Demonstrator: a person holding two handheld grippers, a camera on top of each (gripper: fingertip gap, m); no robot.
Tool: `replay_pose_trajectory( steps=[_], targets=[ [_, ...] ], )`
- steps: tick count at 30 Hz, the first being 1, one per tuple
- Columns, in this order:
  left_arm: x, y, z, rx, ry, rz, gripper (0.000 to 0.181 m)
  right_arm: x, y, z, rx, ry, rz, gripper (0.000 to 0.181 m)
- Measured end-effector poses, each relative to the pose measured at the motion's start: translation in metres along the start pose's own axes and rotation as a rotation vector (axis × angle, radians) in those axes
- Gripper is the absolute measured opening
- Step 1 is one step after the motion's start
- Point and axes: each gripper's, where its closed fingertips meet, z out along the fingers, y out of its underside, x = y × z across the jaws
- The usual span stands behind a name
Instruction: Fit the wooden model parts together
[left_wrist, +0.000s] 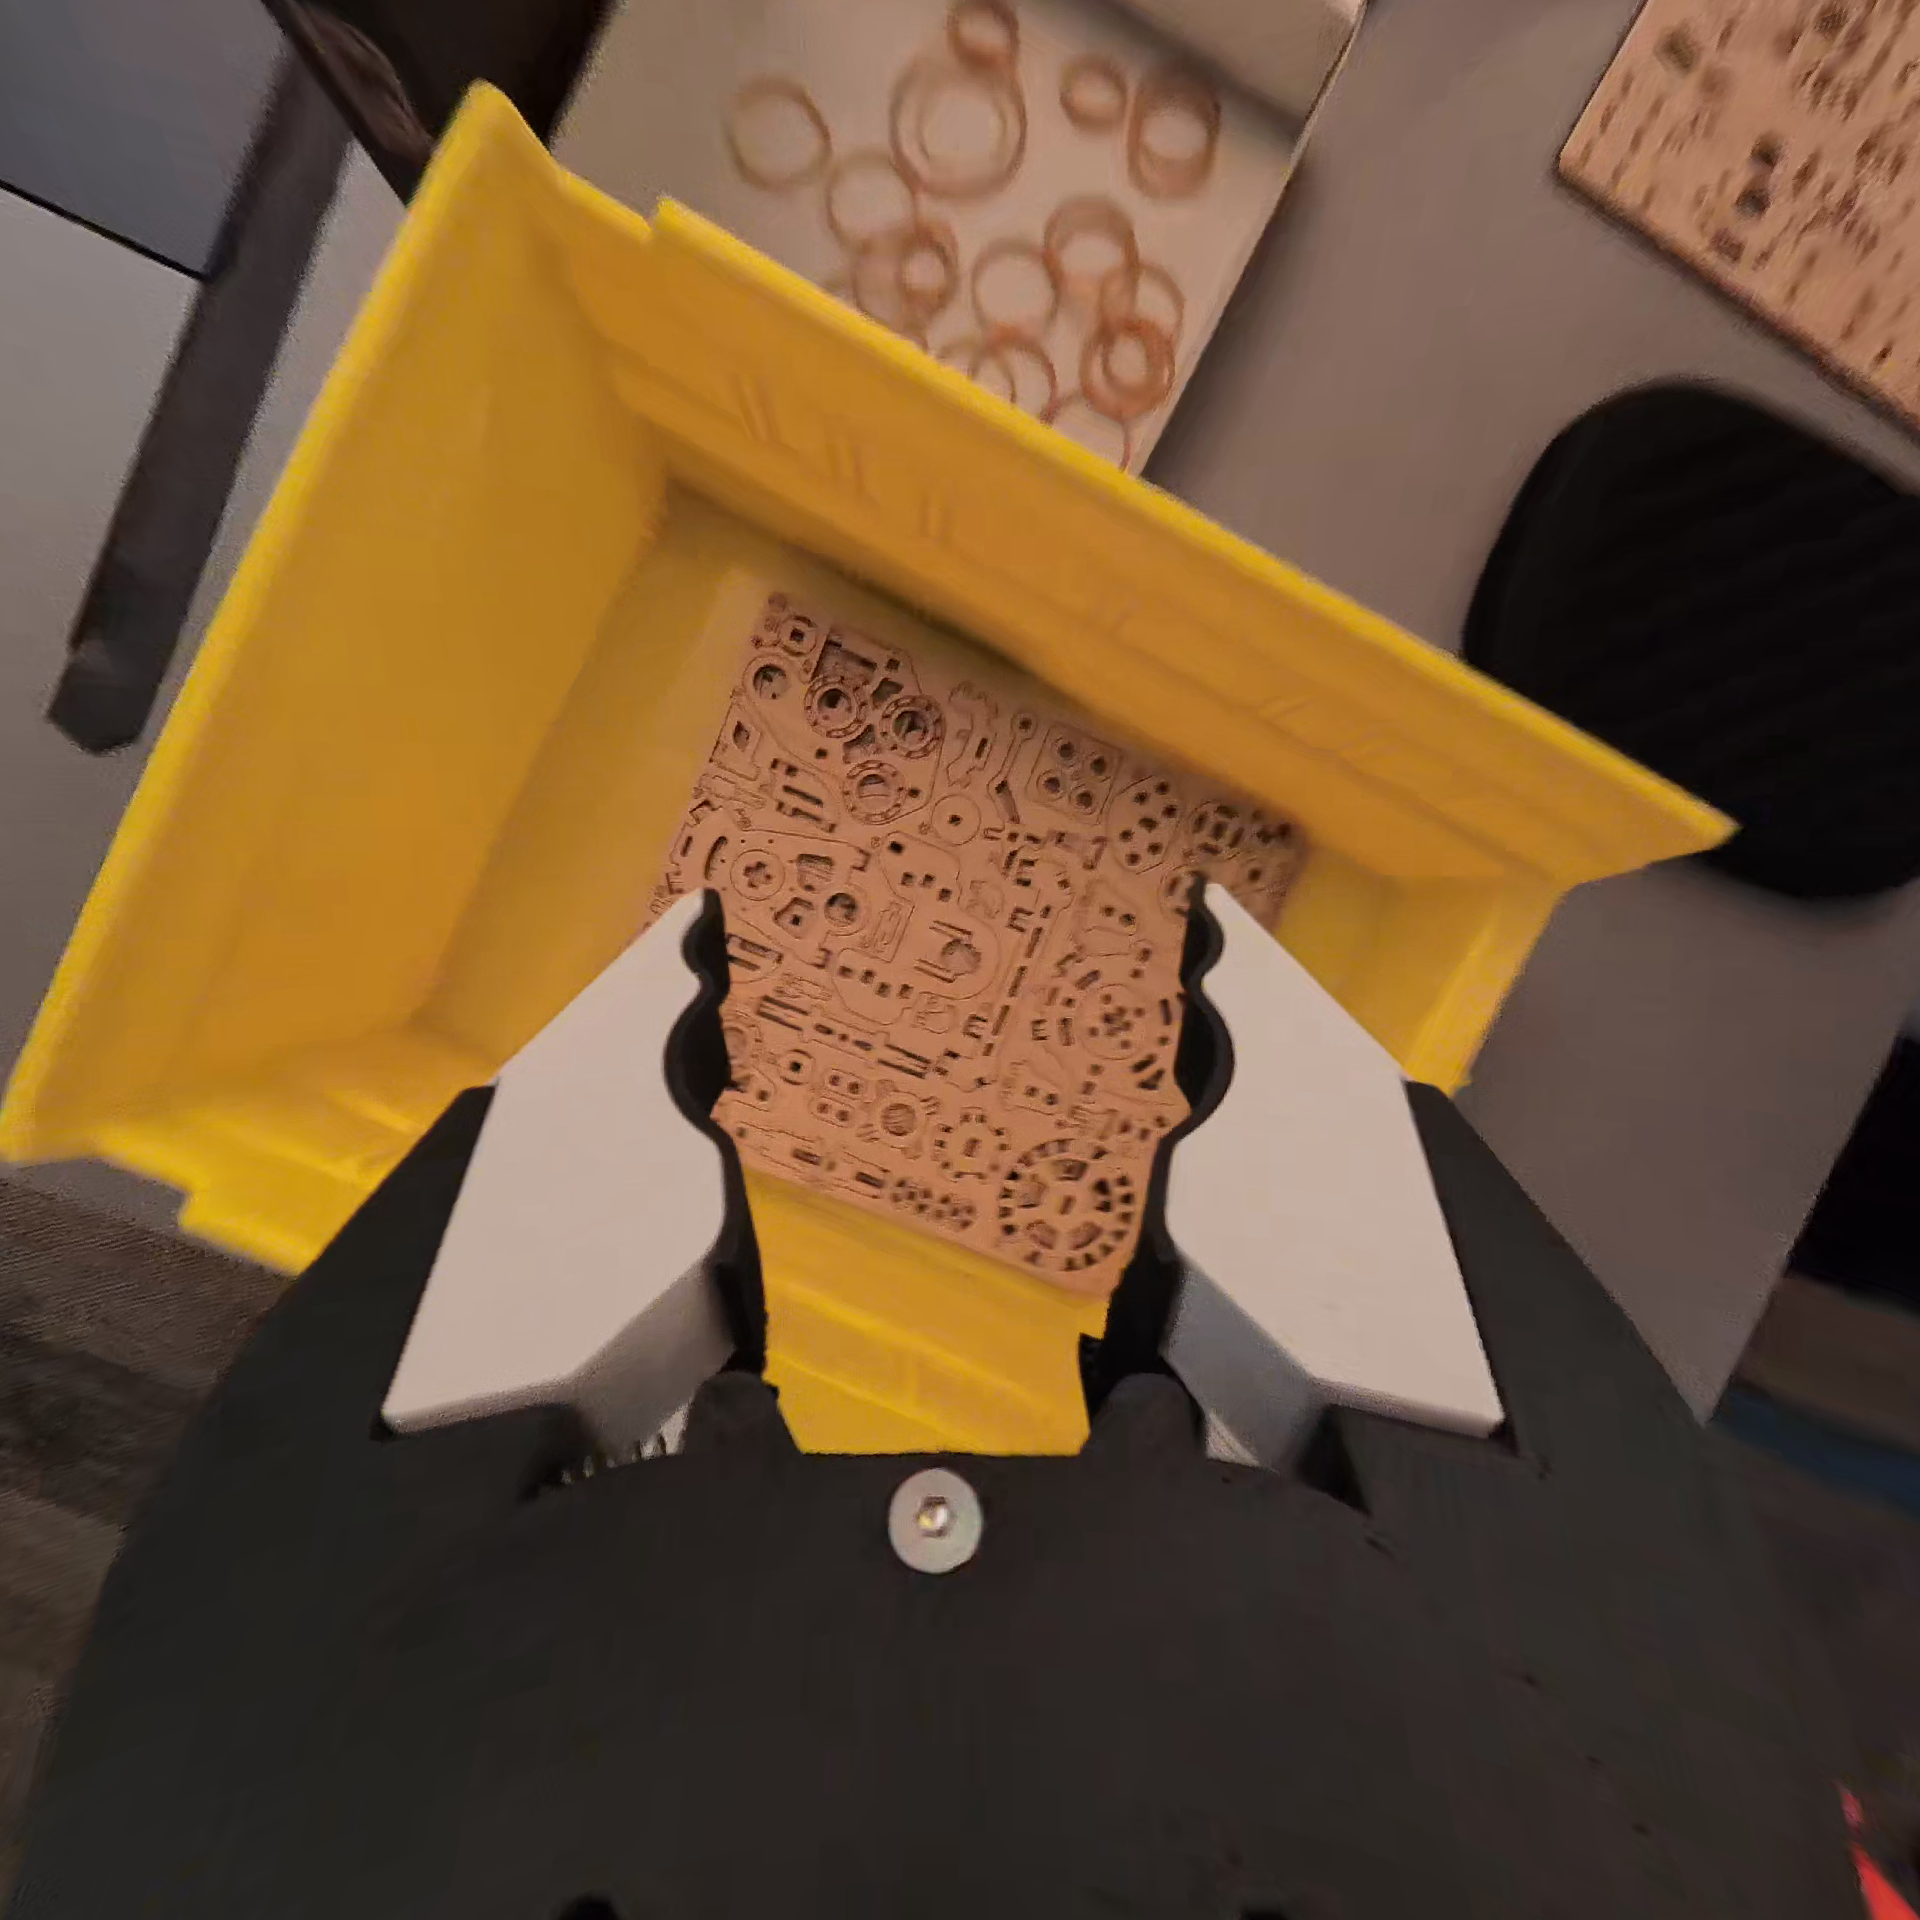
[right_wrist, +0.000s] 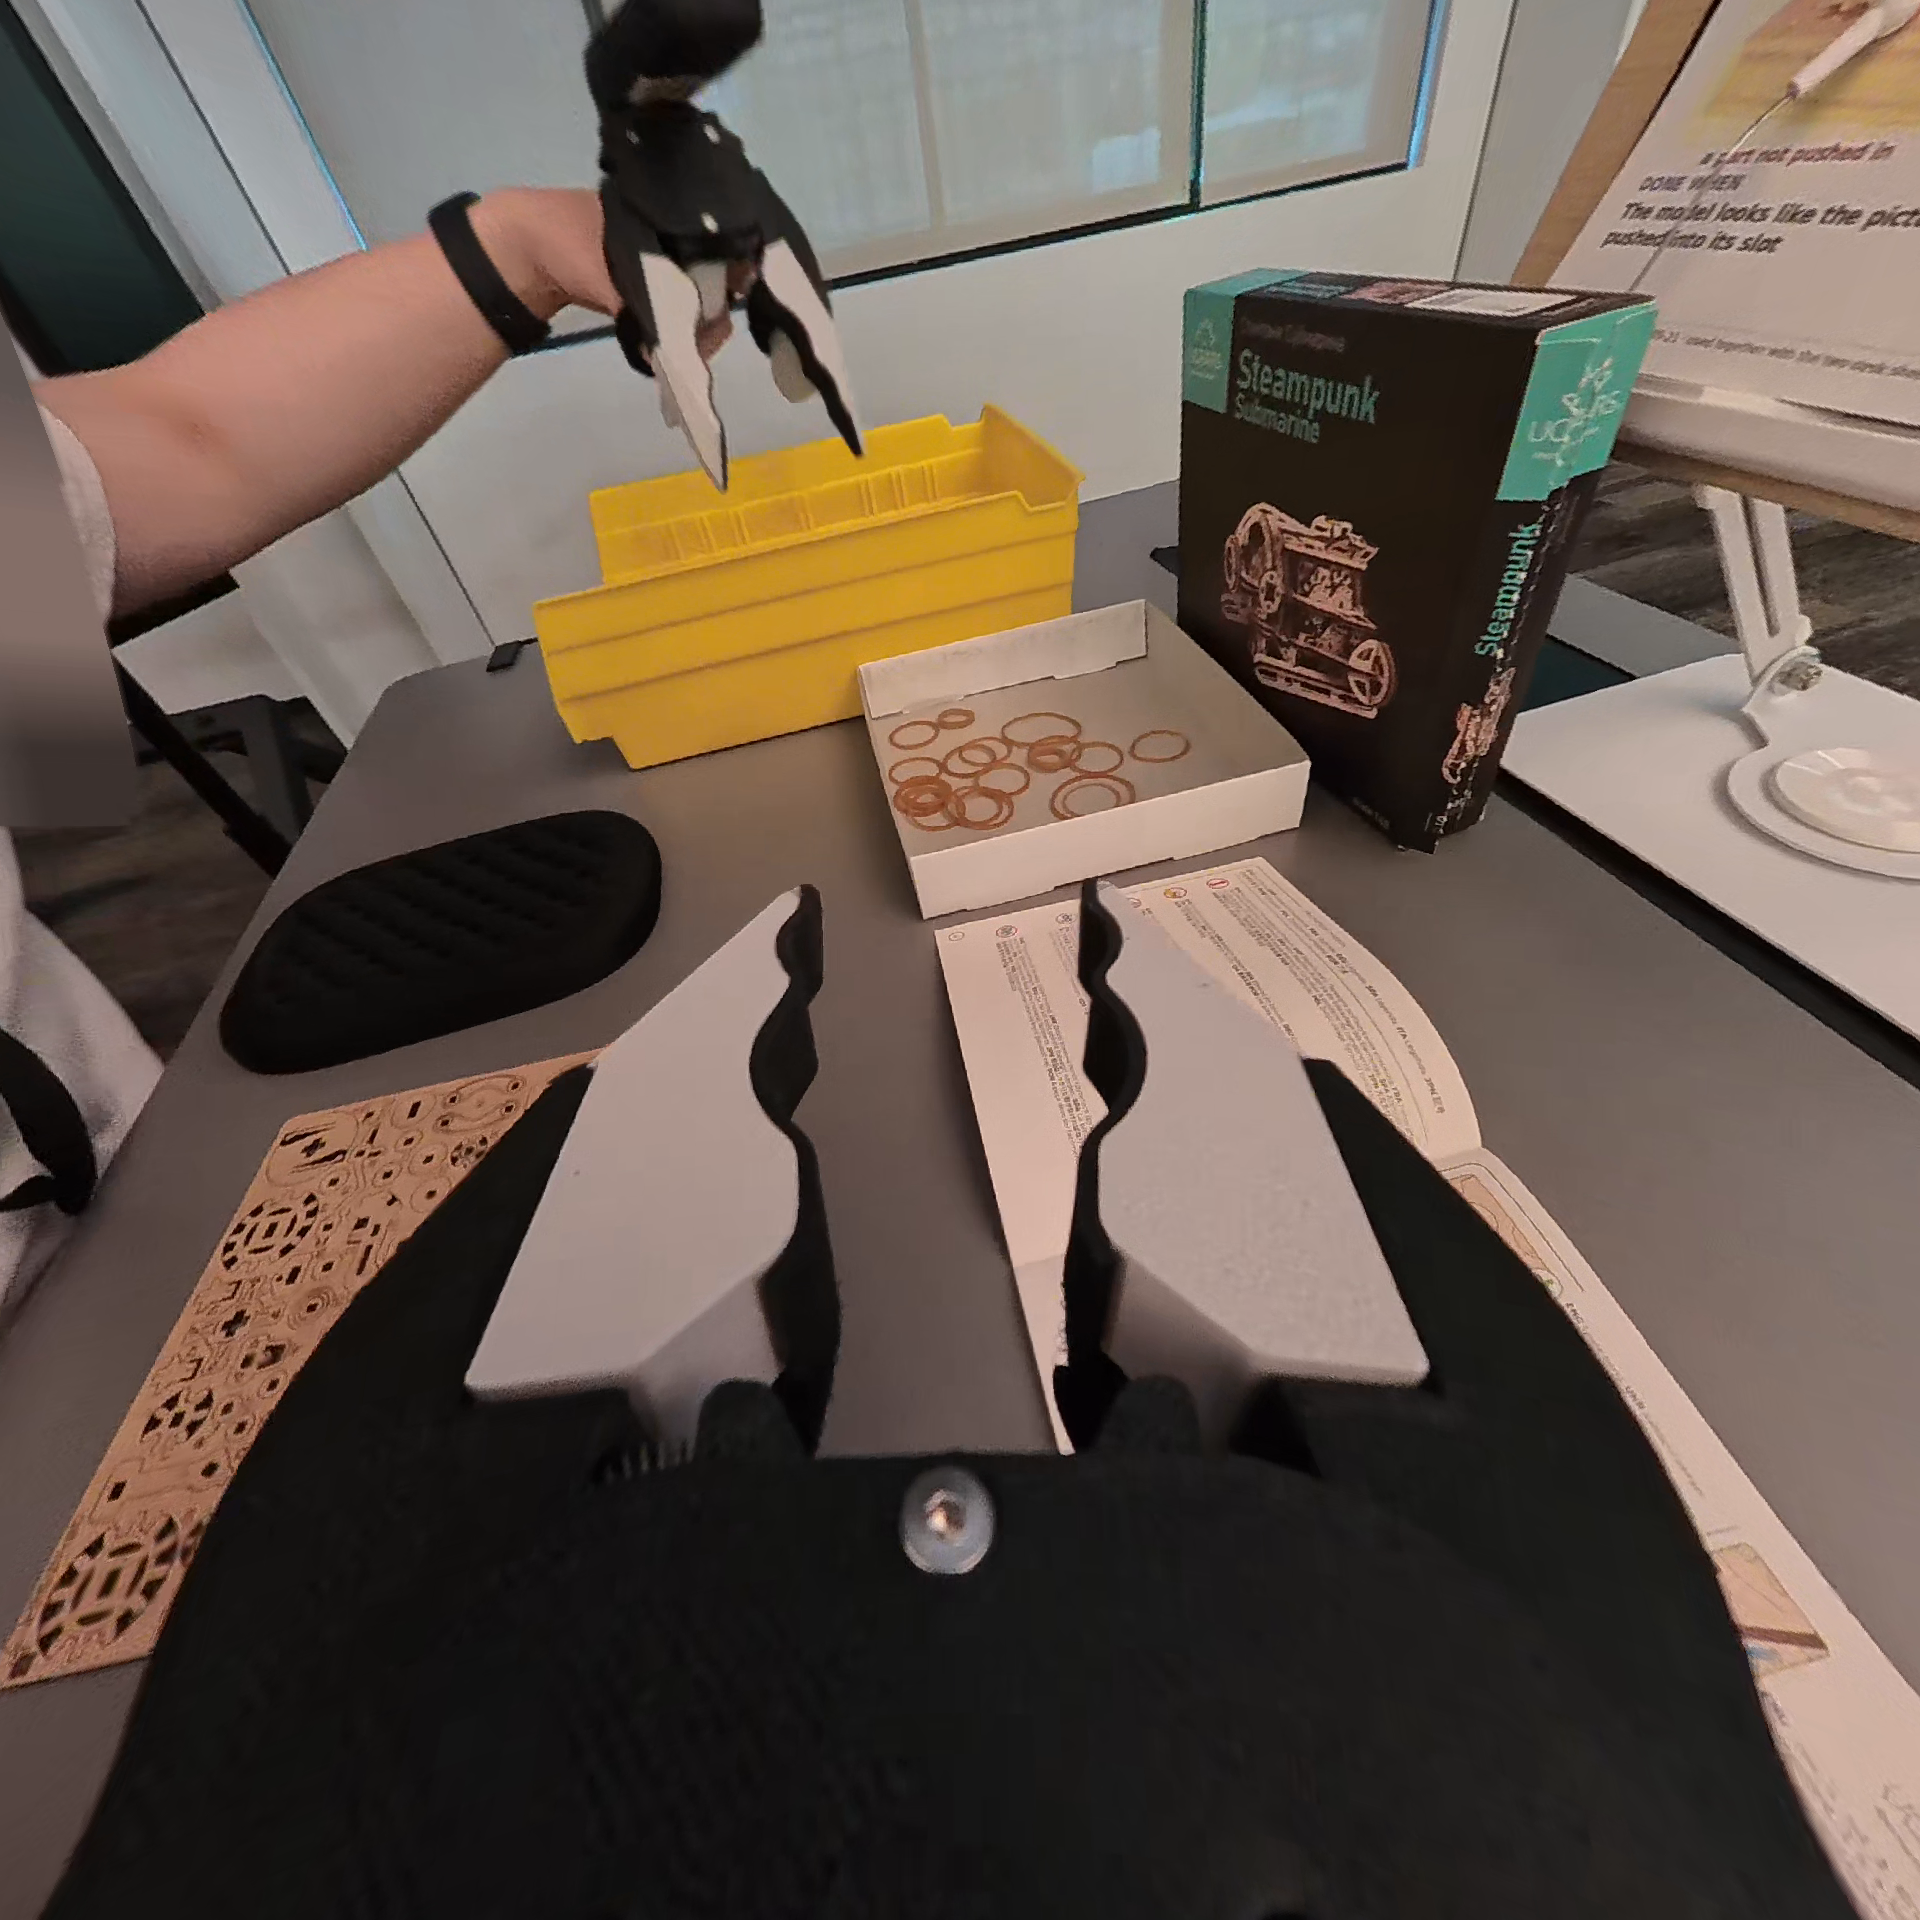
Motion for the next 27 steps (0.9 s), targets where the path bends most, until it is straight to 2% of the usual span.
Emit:
replay_pose_trajectory(
  steps=[2,4,9,12,15,22,27],
  targets=[
    [-0.013,0.005,0.019,-0.092,0.032,0.037,0.093,0.001,-0.001,-0.001,0.013,0.018,0.012,0.049],
    [-0.019,0.009,0.034,-0.154,0.117,0.04,0.087,0.002,0.0,-0.003,0.027,0.031,0.031,0.049],
    [-0.048,0.013,0.064,-0.228,0.216,0.016,0.088,0.007,0.013,-0.009,0.048,0.067,0.097,0.049],
    [-0.052,0.013,0.075,-0.263,0.283,0.011,0.083,0.01,0.019,-0.013,0.041,0.096,0.122,0.05],
    [-0.048,0.013,0.079,-0.295,0.347,0.005,0.079,0.011,0.019,-0.016,0.044,0.107,0.131,0.05],
    [-0.045,0.021,0.082,-0.374,0.398,0.004,0.074,0.009,0.013,-0.02,0.077,0.122,0.131,0.05],
    [-0.043,0.022,0.08,-0.38,0.419,-0.012,0.07,0.011,0.019,-0.02,0.065,0.127,0.148,0.05]
  ],
)
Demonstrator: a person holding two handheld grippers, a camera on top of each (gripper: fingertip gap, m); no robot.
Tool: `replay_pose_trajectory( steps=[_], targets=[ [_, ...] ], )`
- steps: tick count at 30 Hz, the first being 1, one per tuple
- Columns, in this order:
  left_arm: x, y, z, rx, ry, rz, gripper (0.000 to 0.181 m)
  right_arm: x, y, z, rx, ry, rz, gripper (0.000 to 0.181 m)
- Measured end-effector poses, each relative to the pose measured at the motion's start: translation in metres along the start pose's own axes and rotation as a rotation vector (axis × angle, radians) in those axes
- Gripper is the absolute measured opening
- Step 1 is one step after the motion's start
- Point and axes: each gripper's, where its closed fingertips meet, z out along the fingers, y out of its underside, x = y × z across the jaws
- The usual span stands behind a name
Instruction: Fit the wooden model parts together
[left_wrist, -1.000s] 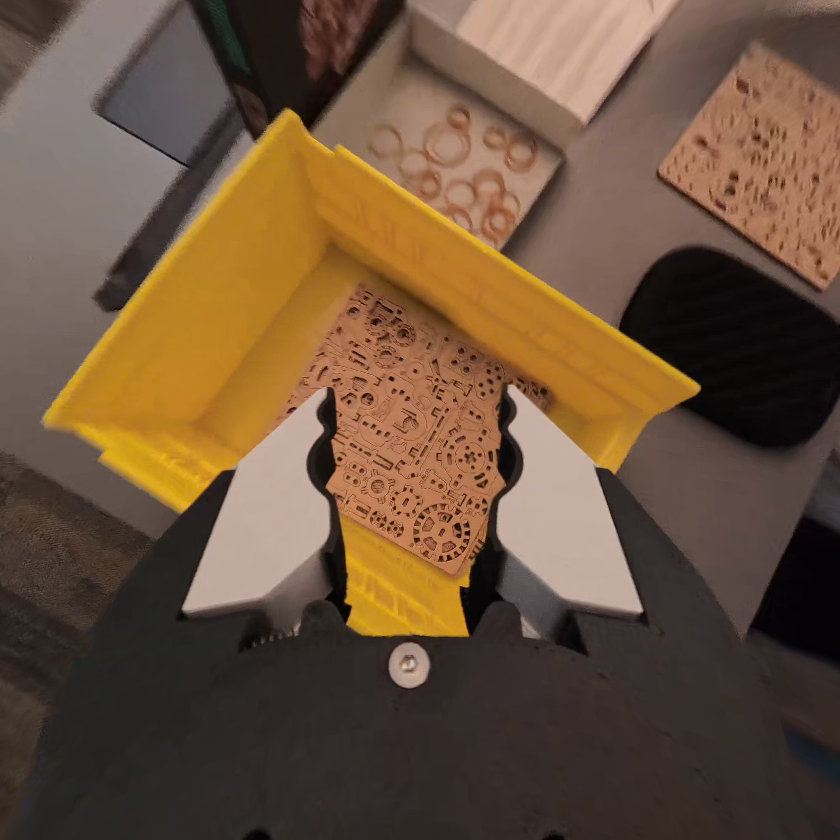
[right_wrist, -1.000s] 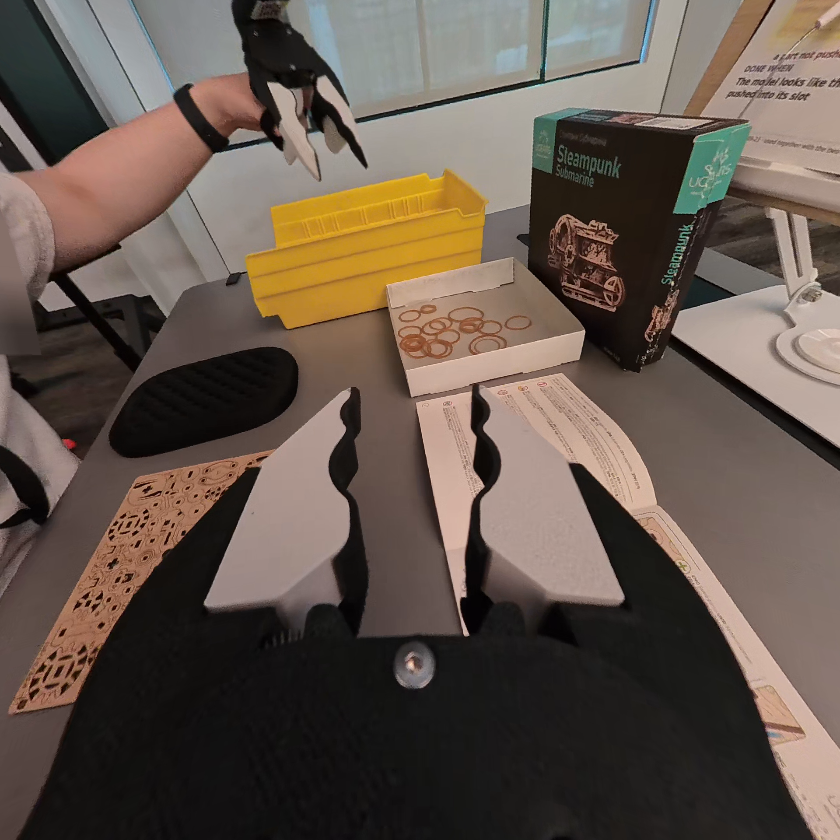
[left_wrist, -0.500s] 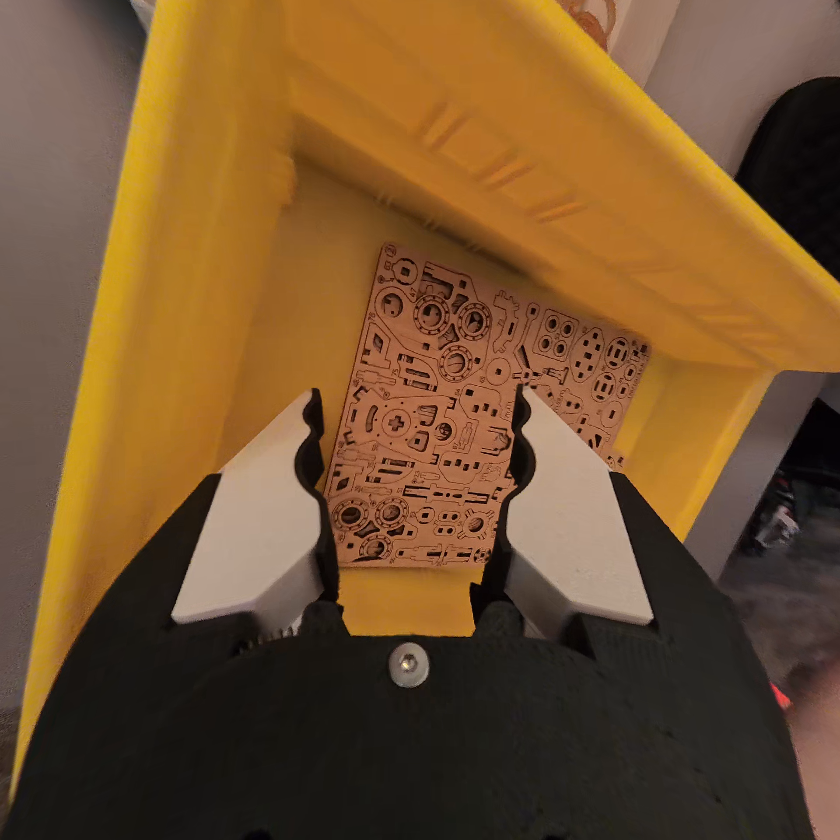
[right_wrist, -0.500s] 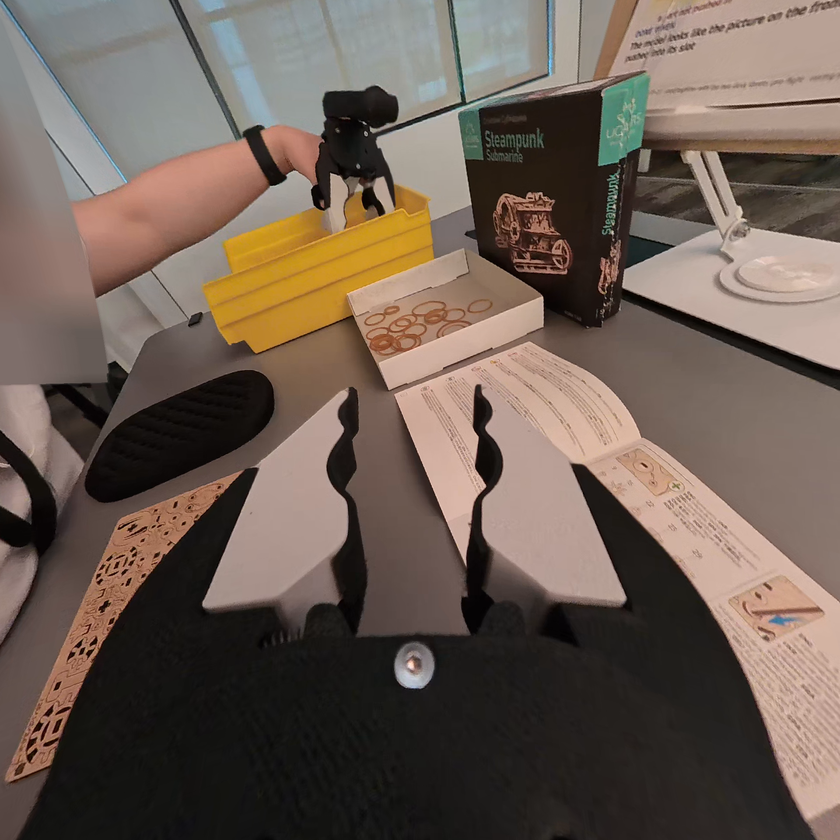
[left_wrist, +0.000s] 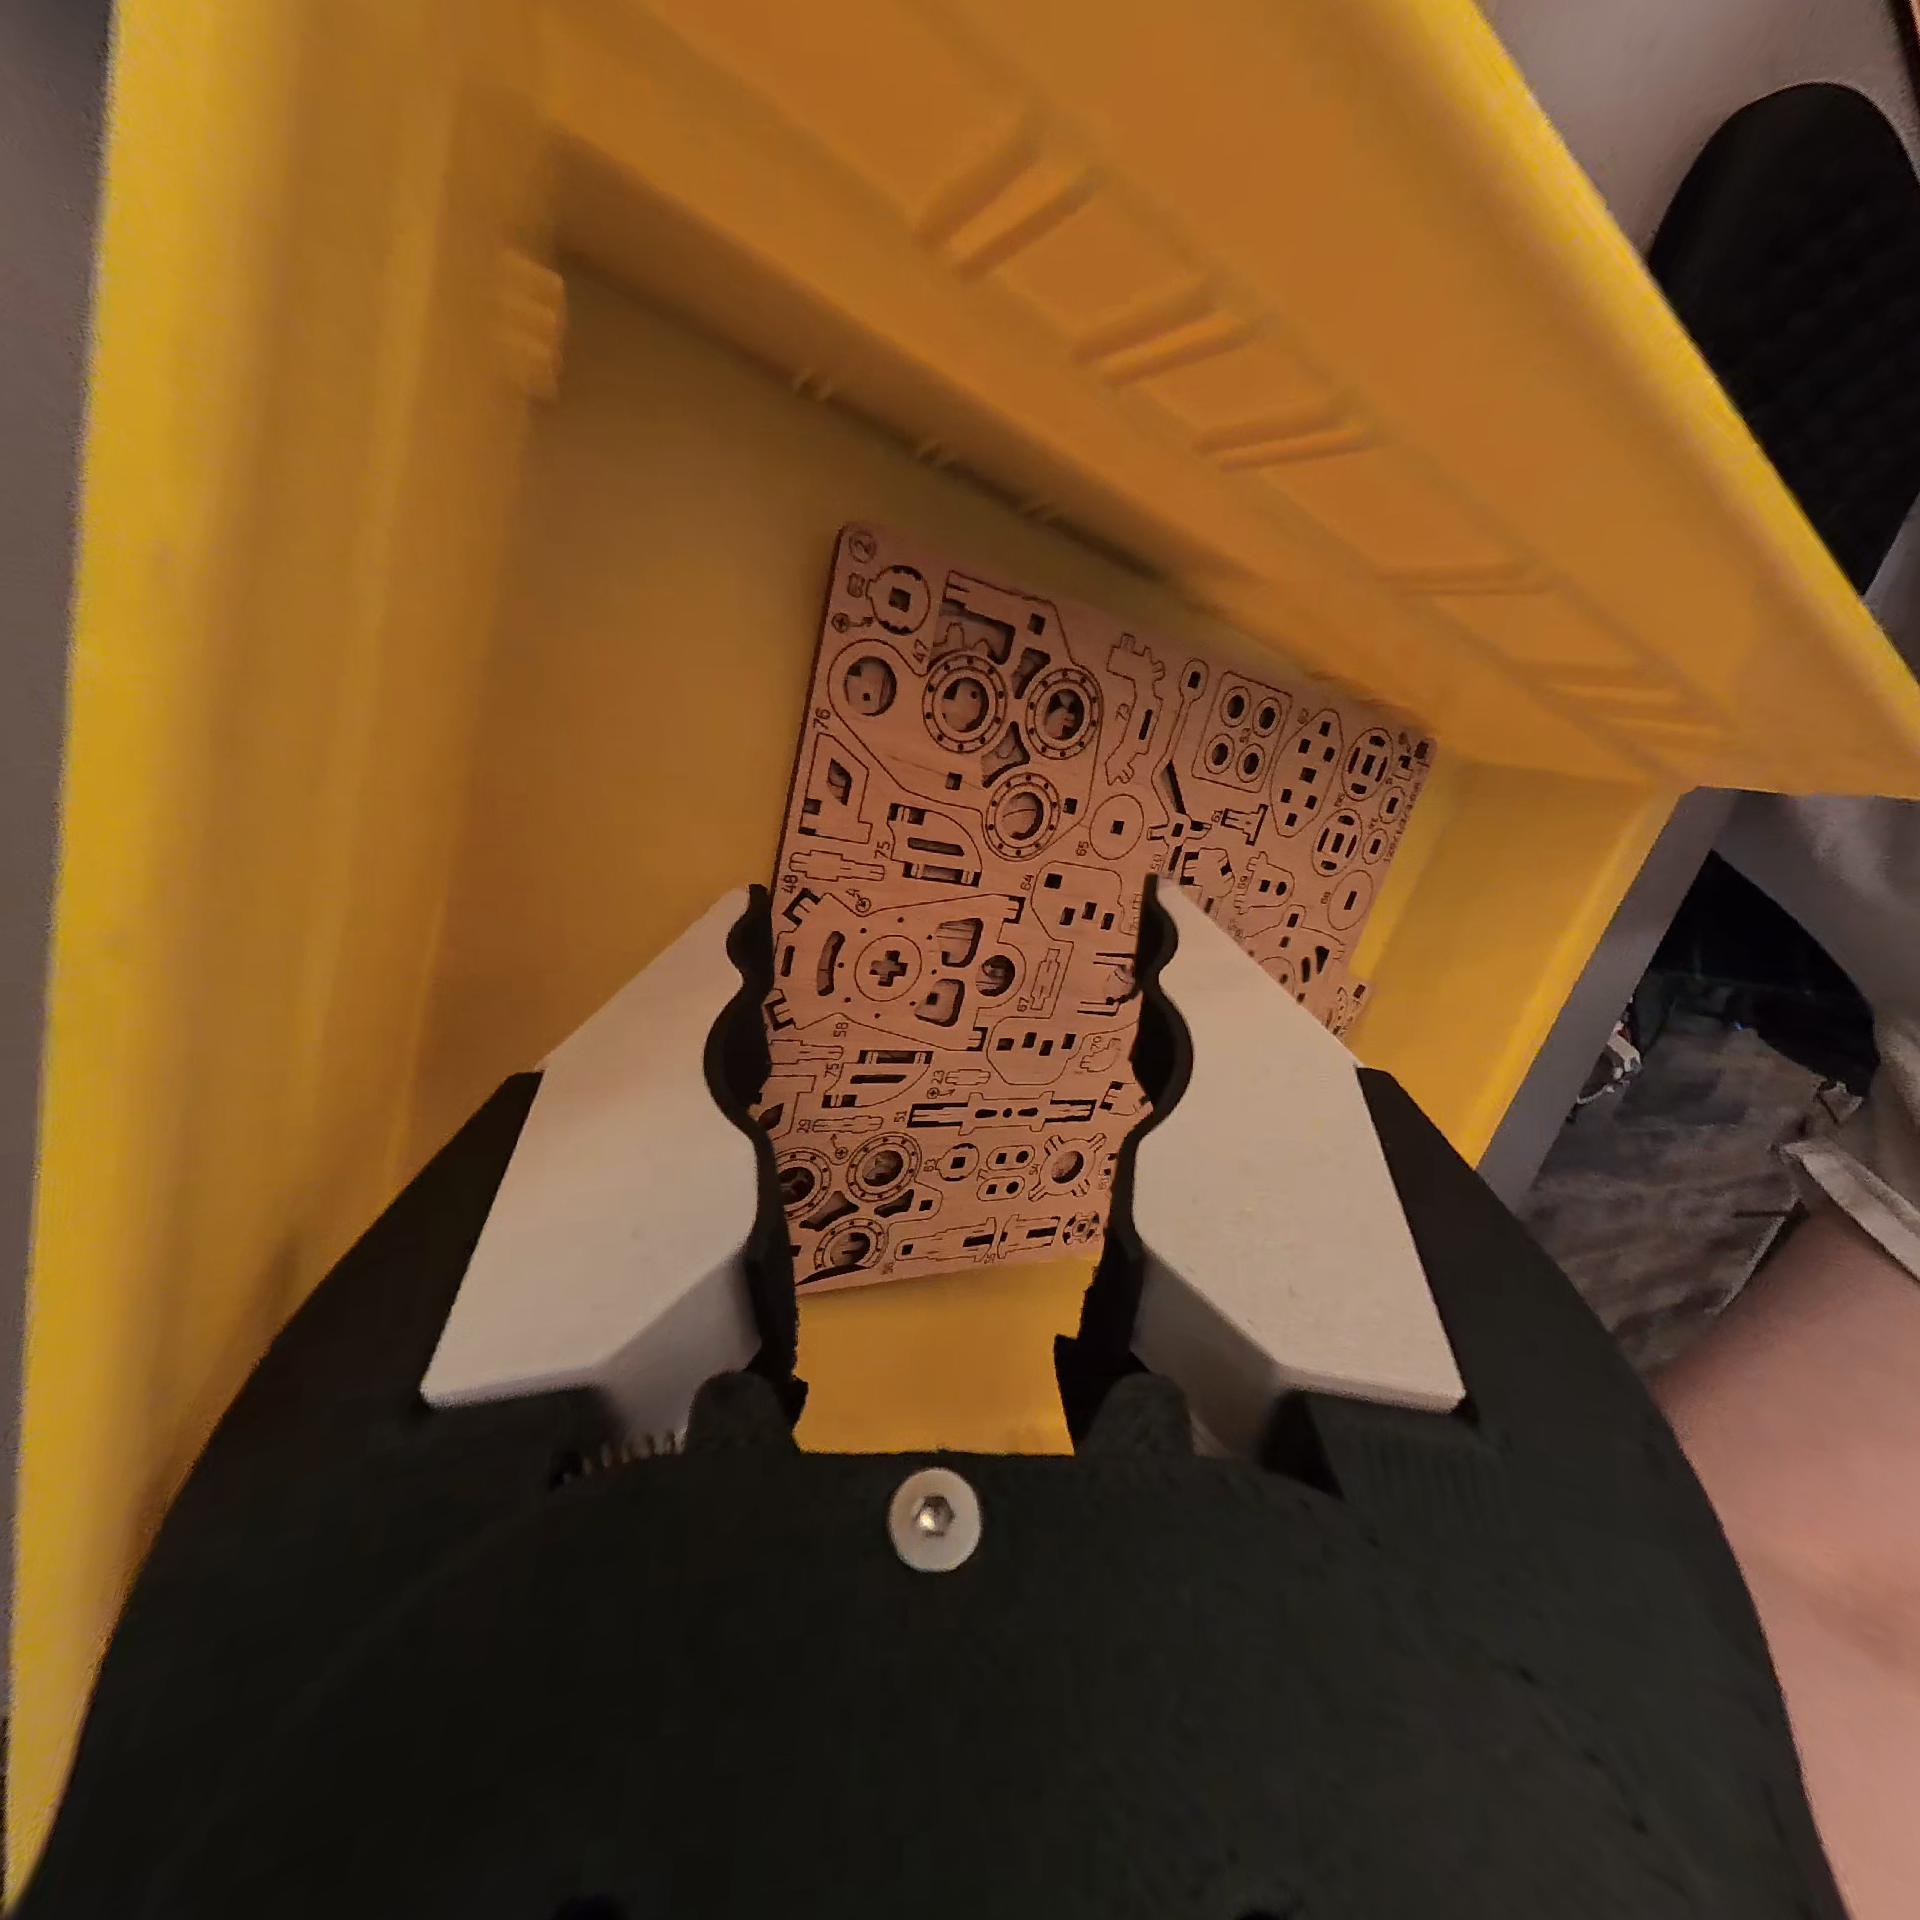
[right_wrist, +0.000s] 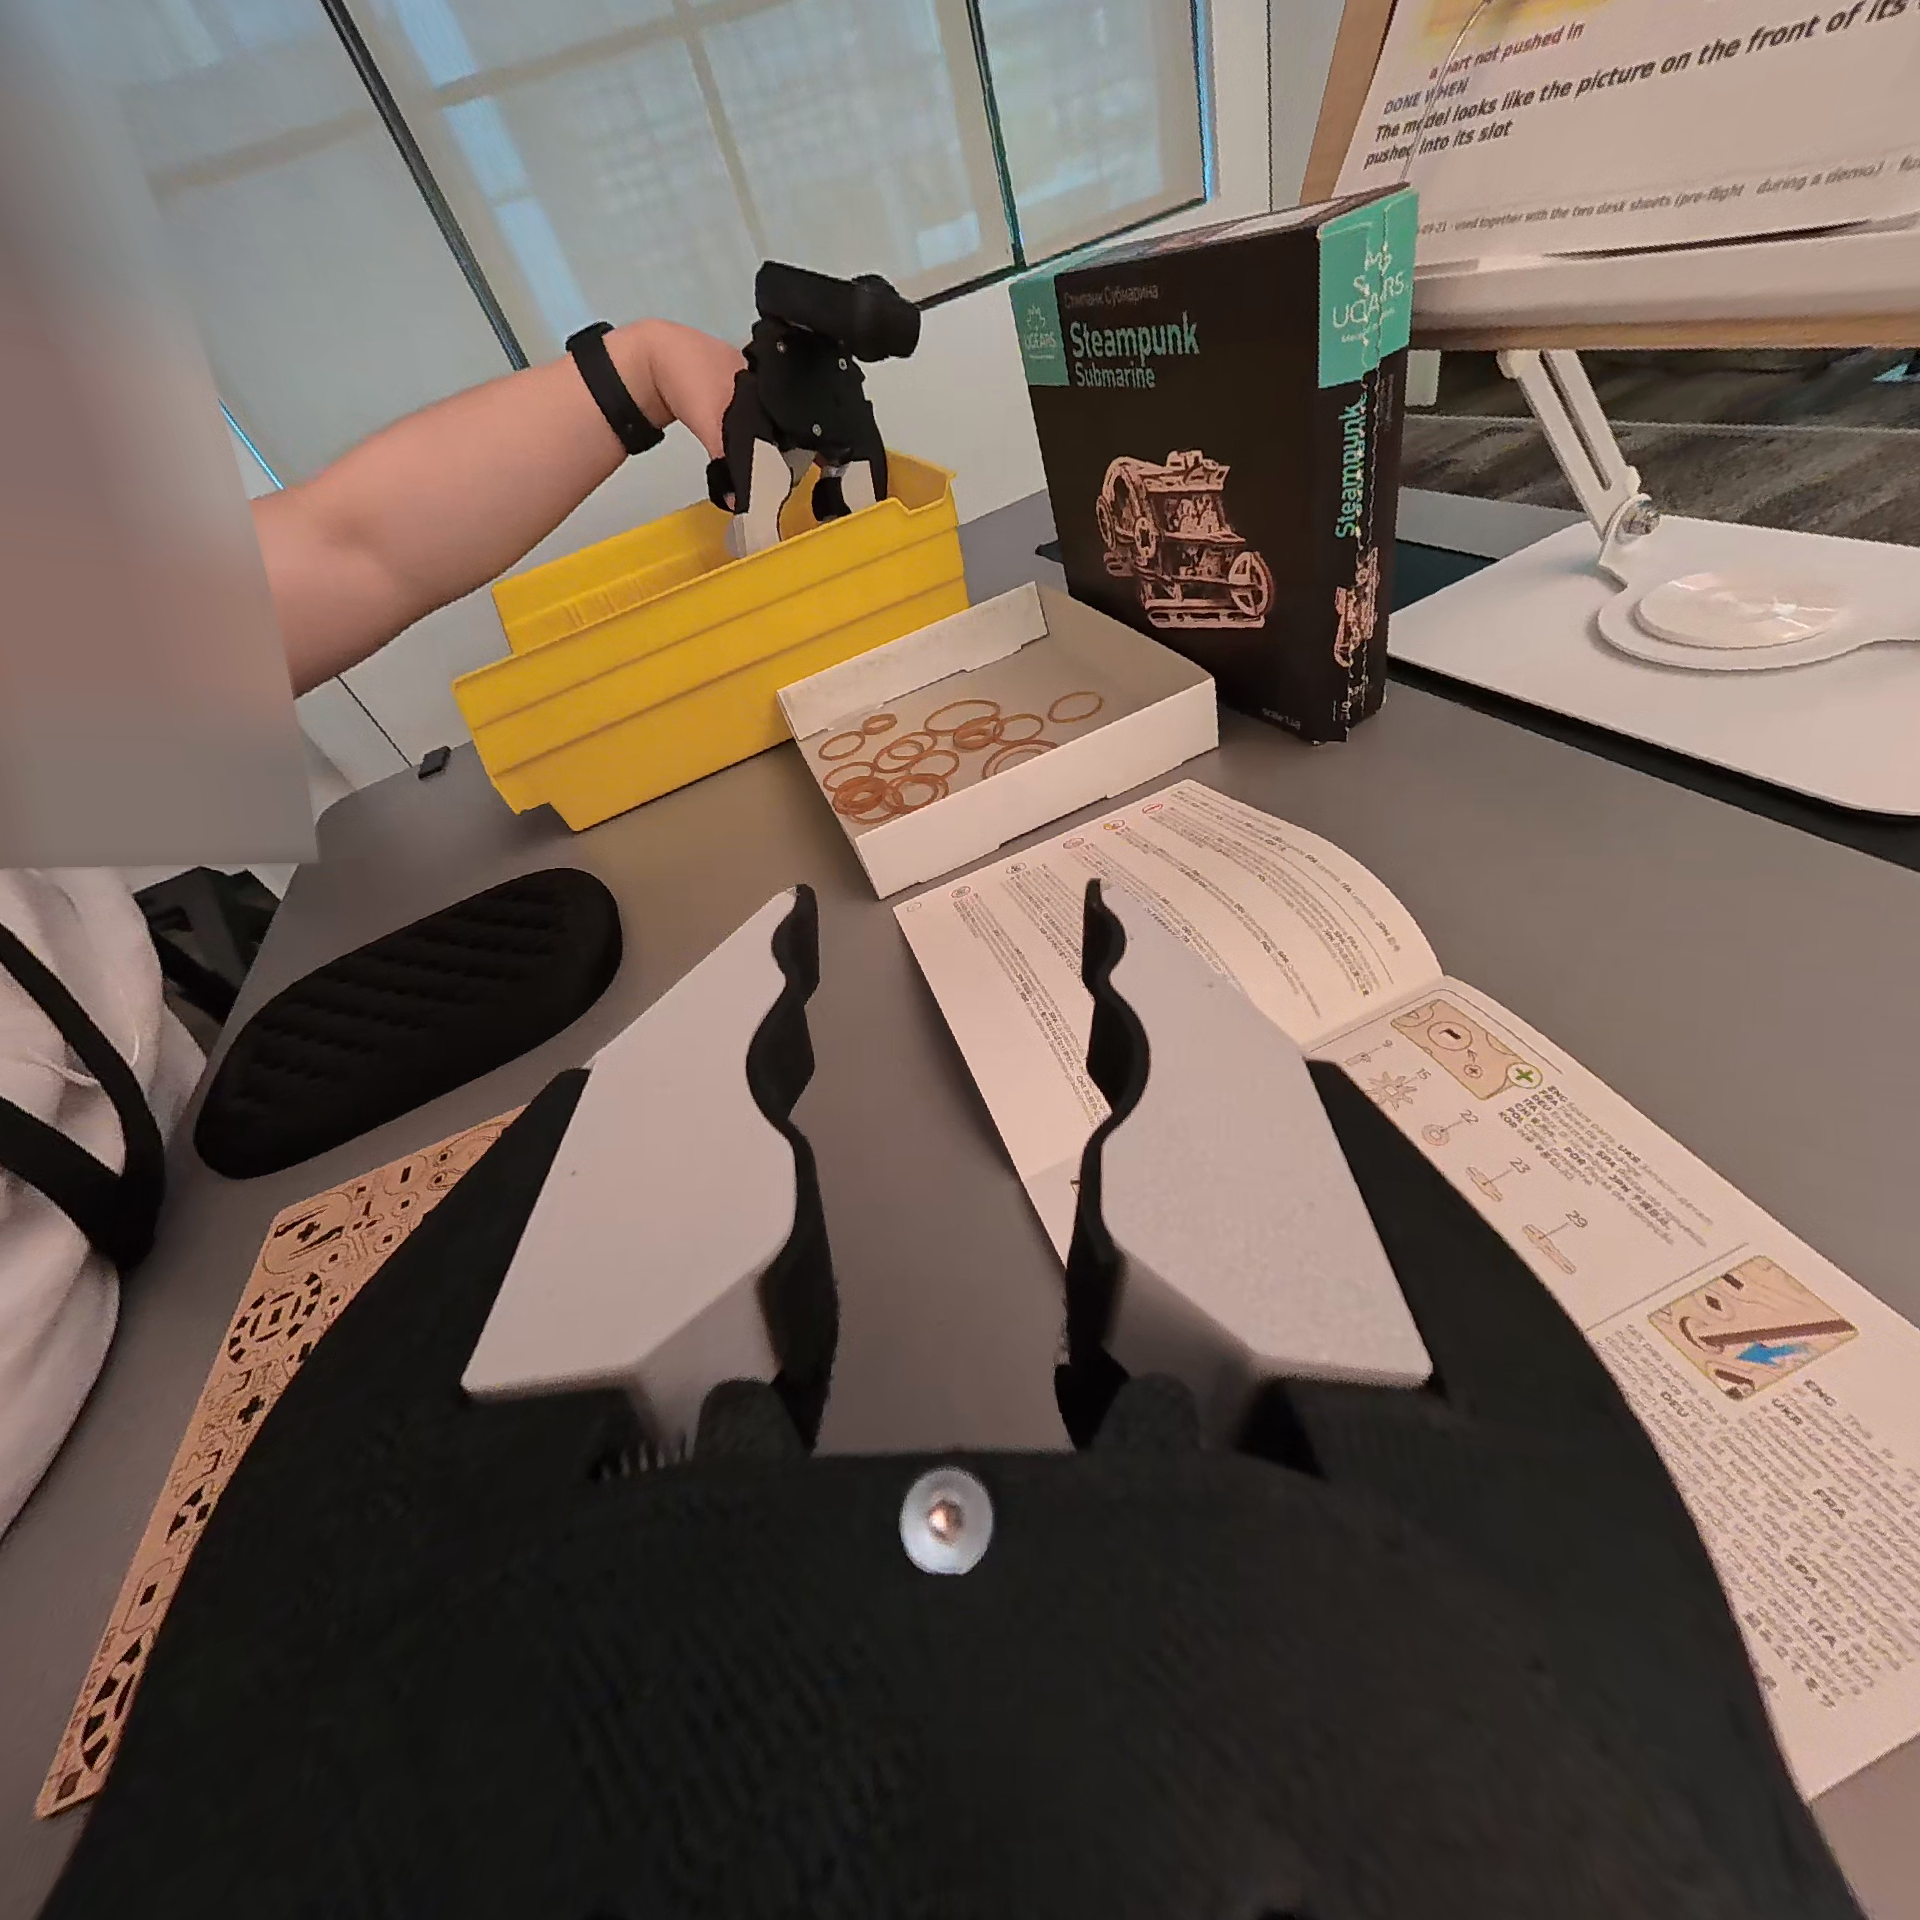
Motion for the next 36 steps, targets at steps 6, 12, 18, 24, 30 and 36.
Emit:
replay_pose_trajectory(
  steps=[6,12,18,24,30,36],
  targets=[
    [-0.003,0.003,0.003,-0.034,-0.001,-0.045,0.07,-0.001,0.0,0.001,0.0,-0.007,-0.003,0.05],
    [0.004,0.007,0.004,-0.041,0.015,-0.035,0.068,0.0,0.001,0.001,0.01,-0.008,0.005,0.05],
    [0.016,0.011,0.006,-0.047,0.067,-0.042,0.063,0.0,0.0,0.001,0.019,-0.012,0.01,0.05],
    [0.022,0.009,0.004,-0.042,0.075,-0.021,0.063,-0.001,-0.001,0.001,0.018,-0.014,0.007,0.05],
    [0.016,0.009,0.009,-0.083,0.08,-0.037,0.057,-0.001,-0.001,0.001,0.025,-0.022,0.011,0.05],
    [0.021,0.009,0.008,-0.093,0.11,-0.041,0.067,-0.001,-0.001,-0.001,0.031,-0.026,0.013,0.051]
  ],
)
